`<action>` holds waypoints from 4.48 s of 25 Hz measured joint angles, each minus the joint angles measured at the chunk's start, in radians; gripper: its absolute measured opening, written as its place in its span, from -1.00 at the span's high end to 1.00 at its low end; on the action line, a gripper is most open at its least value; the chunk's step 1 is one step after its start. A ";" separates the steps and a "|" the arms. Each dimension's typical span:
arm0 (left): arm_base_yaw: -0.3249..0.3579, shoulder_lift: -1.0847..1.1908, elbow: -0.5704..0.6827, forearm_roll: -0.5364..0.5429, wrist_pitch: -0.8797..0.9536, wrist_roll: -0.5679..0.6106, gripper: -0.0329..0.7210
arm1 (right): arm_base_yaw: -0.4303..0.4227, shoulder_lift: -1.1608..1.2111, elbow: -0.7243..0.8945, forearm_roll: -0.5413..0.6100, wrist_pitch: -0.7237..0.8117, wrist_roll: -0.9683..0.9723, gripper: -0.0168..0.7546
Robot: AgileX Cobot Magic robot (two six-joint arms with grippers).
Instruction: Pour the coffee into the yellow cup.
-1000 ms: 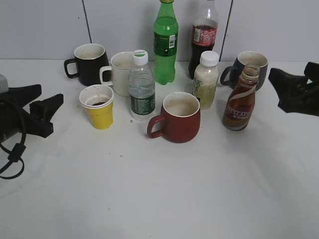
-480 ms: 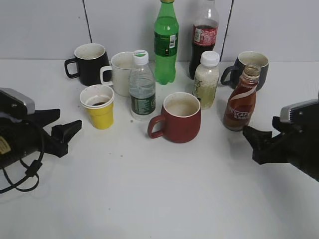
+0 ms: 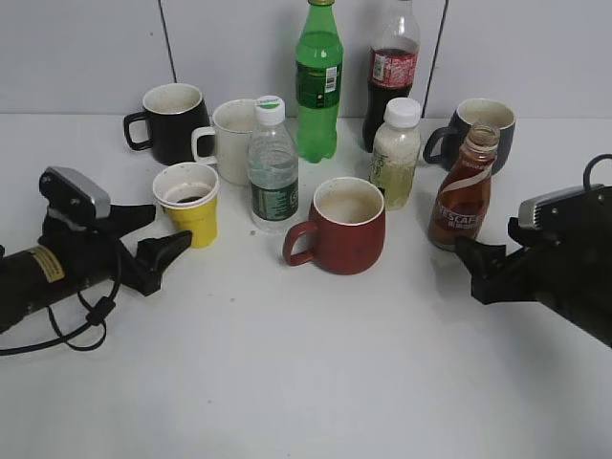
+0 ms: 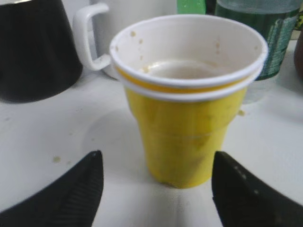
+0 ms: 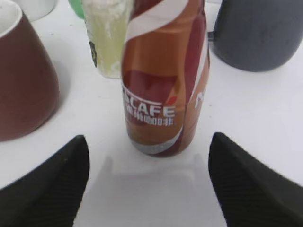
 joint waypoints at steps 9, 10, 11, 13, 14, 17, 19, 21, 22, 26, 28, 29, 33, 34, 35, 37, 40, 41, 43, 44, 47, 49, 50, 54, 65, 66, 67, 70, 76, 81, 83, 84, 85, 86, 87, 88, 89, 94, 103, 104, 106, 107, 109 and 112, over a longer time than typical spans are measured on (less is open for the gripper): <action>0.000 0.063 -0.134 0.077 0.003 -0.056 -0.70 | 0.000 0.001 -0.009 0.000 -0.001 0.000 -0.56; 0.000 0.067 -0.148 0.092 0.008 -0.064 -0.70 | 0.000 0.001 -0.009 0.001 -0.001 -0.001 -0.56; 0.000 0.067 -0.148 0.092 0.008 -0.064 -0.70 | 0.000 0.001 -0.009 0.001 -0.001 -0.001 -0.56; 0.000 0.083 -0.178 0.126 0.011 -0.085 -0.70 | 0.000 0.002 -0.009 0.002 -0.002 -0.002 -0.56; -0.003 0.097 -0.199 0.136 0.015 -0.098 -0.70 | 0.000 0.002 -0.009 0.003 -0.002 -0.002 -0.56; -0.014 0.120 -0.231 0.139 0.018 -0.103 -0.70 | 0.000 0.002 -0.009 0.005 -0.002 -0.005 -0.56; -0.036 0.131 -0.258 0.139 0.027 -0.105 -0.70 | 0.000 0.002 -0.018 0.007 -0.002 -0.006 -0.56; -0.048 0.132 -0.271 0.136 0.041 -0.106 -0.70 | 0.000 0.003 -0.031 0.008 -0.002 -0.006 -0.56; -0.061 0.132 -0.290 0.130 0.064 -0.107 -0.69 | 0.000 0.003 -0.037 0.009 -0.002 -0.007 -0.56; -0.077 0.139 -0.316 0.069 0.099 -0.108 -0.66 | 0.000 0.003 -0.048 0.010 -0.002 -0.008 -0.56; -0.077 0.141 -0.318 0.060 0.105 -0.108 -0.63 | 0.000 0.003 -0.049 0.011 -0.002 -0.008 -0.56; -0.077 0.141 -0.318 0.055 0.106 -0.108 -0.61 | 0.000 0.003 -0.049 0.011 -0.002 -0.008 -0.56; -0.077 0.141 -0.319 0.053 0.101 -0.109 -0.39 | 0.000 0.003 -0.049 0.011 -0.002 -0.009 -0.56; -0.077 0.141 -0.319 0.052 0.097 -0.109 -0.31 | 0.000 0.003 -0.049 0.011 -0.002 -0.009 -0.56; -0.077 0.141 -0.319 0.052 0.094 -0.109 -0.26 | 0.000 0.003 -0.049 0.011 -0.002 -0.009 -0.56; -0.077 0.141 -0.319 0.053 0.090 -0.109 -0.15 | 0.000 0.003 -0.049 0.011 -0.002 -0.010 -0.56; -0.077 0.140 -0.310 0.053 0.086 -0.109 -0.13 | 0.000 0.003 -0.050 0.011 -0.002 -0.012 -0.56; -0.077 0.138 -0.302 0.053 0.082 -0.109 -0.13 | 0.000 0.003 -0.055 0.011 -0.002 -0.012 -0.57; -0.077 0.127 -0.287 0.053 0.082 -0.109 -0.13 | 0.000 0.004 -0.073 0.011 -0.002 -0.012 -0.57; -0.077 0.116 -0.272 0.053 0.083 -0.109 -0.12 | 0.000 0.005 -0.084 0.011 -0.001 -0.010 -0.57; -0.077 0.093 -0.247 0.053 0.067 -0.109 -0.12 | 0.000 0.004 -0.118 0.009 0.001 -0.006 -0.57; -0.077 0.069 -0.221 0.053 0.040 -0.109 -0.12 | 0.000 0.005 -0.134 0.007 0.007 -0.005 -0.57; -0.077 0.062 -0.209 0.053 0.029 -0.109 -0.12 | 0.000 0.005 -0.142 0.005 0.016 -0.005 -0.57; -0.077 0.046 -0.179 0.053 0.014 -0.109 -0.12 | 0.000 0.008 -0.177 -0.009 0.055 0.007 -0.57; -0.077 -0.018 -0.074 0.076 0.008 -0.111 -0.10 | 0.000 0.214 -0.260 -0.029 0.005 0.020 -0.57; -0.077 -0.020 -0.072 0.083 0.008 -0.111 -0.10 | 0.000 0.232 -0.272 -0.030 0.005 0.021 -0.57; -0.077 -0.021 -0.071 0.104 0.007 -0.111 -0.10 | 0.000 0.251 -0.287 -0.030 0.002 0.026 -0.57; -0.077 -0.021 -0.069 0.148 0.007 -0.112 -0.10 | 0.000 0.280 -0.317 -0.031 0.002 0.038 -0.57; -0.077 -0.021 -0.069 0.189 0.007 -0.112 -0.10 | 0.000 0.281 -0.349 -0.031 0.000 0.038 -0.57; -0.077 -0.021 -0.069 0.190 0.007 -0.112 -0.10 | 0.000 0.281 -0.373 -0.032 0.000 0.043 -0.50; -0.077 -0.021 -0.069 0.190 0.007 -0.112 -0.10 | 0.000 0.281 -0.379 -0.032 0.000 0.043 -0.35; -0.077 -0.021 -0.069 0.190 0.007 -0.112 -0.10 | 0.000 0.281 -0.381 -0.031 0.000 0.043 -0.35; -0.077 -0.021 -0.069 0.191 0.007 -0.112 -0.10 | 0.000 0.281 -0.382 -0.031 0.000 0.043 -0.35; -0.077 -0.021 -0.069 0.191 0.007 -0.112 -0.10 | 0.000 0.281 -0.382 -0.031 0.000 0.044 -0.35; -0.081 -0.021 -0.069 0.191 0.007 -0.112 -0.10 | 0.000 0.281 -0.382 -0.031 0.000 0.044 -0.35; -0.086 -0.021 -0.069 0.190 0.007 -0.112 -0.10 | 0.000 0.281 -0.382 -0.031 0.001 0.044 -0.35; -0.093 -0.021 -0.069 0.190 0.007 -0.112 -0.10 | 0.000 0.281 -0.382 -0.034 0.001 0.044 -0.35; -0.144 -0.021 -0.069 0.188 0.007 -0.113 -0.10 | 0.000 0.253 -0.377 -0.060 0.022 0.044 -0.35; -0.170 -0.021 -0.074 0.184 0.008 -0.161 -0.10 | 0.046 0.022 -0.377 -0.205 0.190 -0.013 -0.35; -0.171 -0.021 -0.077 0.185 0.008 -0.169 -0.10 | 0.066 0.008 -0.378 -0.206 0.203 -0.041 -0.35; -0.179 -0.022 -0.089 0.186 0.008 -0.181 -0.10 | 0.106 -0.017 -0.381 -0.203 0.227 -0.081 -0.35; -0.184 -0.022 -0.093 0.187 0.008 -0.183 -0.10 | 0.120 -0.026 -0.381 -0.194 0.233 -0.097 -0.35; -0.195 -0.025 -0.095 0.187 0.008 -0.184 -0.10 | 0.146 -0.043 -0.381 -0.184 0.242 -0.121 -0.35; -0.226 -0.049 -0.097 0.188 0.008 -0.184 -0.10 | 0.173 -0.054 -0.383 -0.174 0.261 -0.188 -0.35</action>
